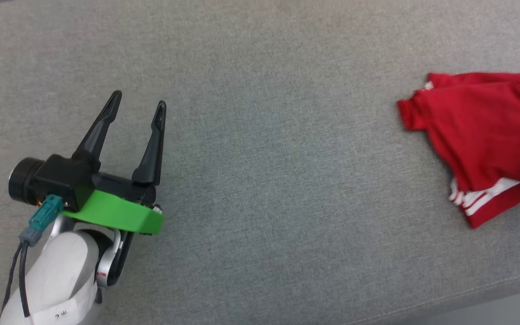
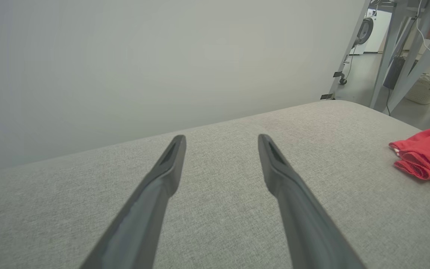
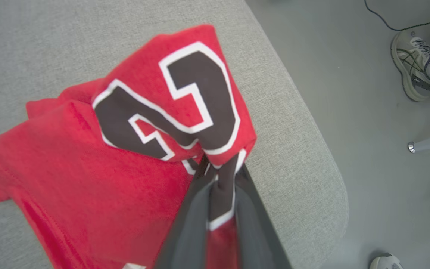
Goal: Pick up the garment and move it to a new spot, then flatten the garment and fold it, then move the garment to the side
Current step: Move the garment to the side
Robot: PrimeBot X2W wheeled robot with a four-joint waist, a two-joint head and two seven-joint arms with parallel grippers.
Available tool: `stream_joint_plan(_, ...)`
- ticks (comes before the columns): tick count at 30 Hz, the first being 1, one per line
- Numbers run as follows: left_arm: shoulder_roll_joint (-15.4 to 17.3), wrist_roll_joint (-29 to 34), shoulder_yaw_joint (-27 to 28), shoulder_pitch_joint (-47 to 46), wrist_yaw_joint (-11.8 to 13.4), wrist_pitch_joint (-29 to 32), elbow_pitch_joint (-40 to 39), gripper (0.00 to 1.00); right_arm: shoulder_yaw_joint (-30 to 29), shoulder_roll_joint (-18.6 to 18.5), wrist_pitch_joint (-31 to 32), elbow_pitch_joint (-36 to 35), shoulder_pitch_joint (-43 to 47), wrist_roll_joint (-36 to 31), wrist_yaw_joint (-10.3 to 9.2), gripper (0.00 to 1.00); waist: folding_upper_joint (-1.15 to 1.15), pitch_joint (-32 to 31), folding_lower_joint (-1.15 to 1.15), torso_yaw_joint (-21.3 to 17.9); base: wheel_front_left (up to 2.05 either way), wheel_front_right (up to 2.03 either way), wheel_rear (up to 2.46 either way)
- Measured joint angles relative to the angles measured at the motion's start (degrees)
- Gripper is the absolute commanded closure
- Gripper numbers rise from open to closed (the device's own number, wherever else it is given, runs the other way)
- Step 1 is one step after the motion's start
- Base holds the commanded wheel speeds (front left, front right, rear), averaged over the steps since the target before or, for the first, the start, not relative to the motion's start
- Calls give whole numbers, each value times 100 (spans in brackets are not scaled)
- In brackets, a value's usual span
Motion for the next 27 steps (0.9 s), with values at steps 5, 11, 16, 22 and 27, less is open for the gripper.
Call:
stream_joint_plan(5,15,83,-42,-260,-102,21,-77,0,-545,-331,77,114,-428,-392,0,100,0,366,0,4,0,0,0)
stream_joint_plan(11,60,157,-76,-535,-175,20,-207,0,-1098,-490,-37,229,-848,-528,0,100,0,766,0,138,0,0,0)
stream_joint_plan(16,91,207,-111,-717,-237,-7,-357,0,-1639,-528,-97,291,-1049,-730,0,100,0,1108,0,300,0,0,0)
stream_joint_plan(22,93,233,-133,-792,-244,-68,-336,0,-2061,-532,-417,512,-1124,-949,0,54,0,1393,0,530,0,0,0)
stream_joint_plan(27,29,231,-149,-793,-274,-137,-182,0,-2036,-517,-890,753,-1131,-1214,0,0,0,1419,0,688,0,0,0)
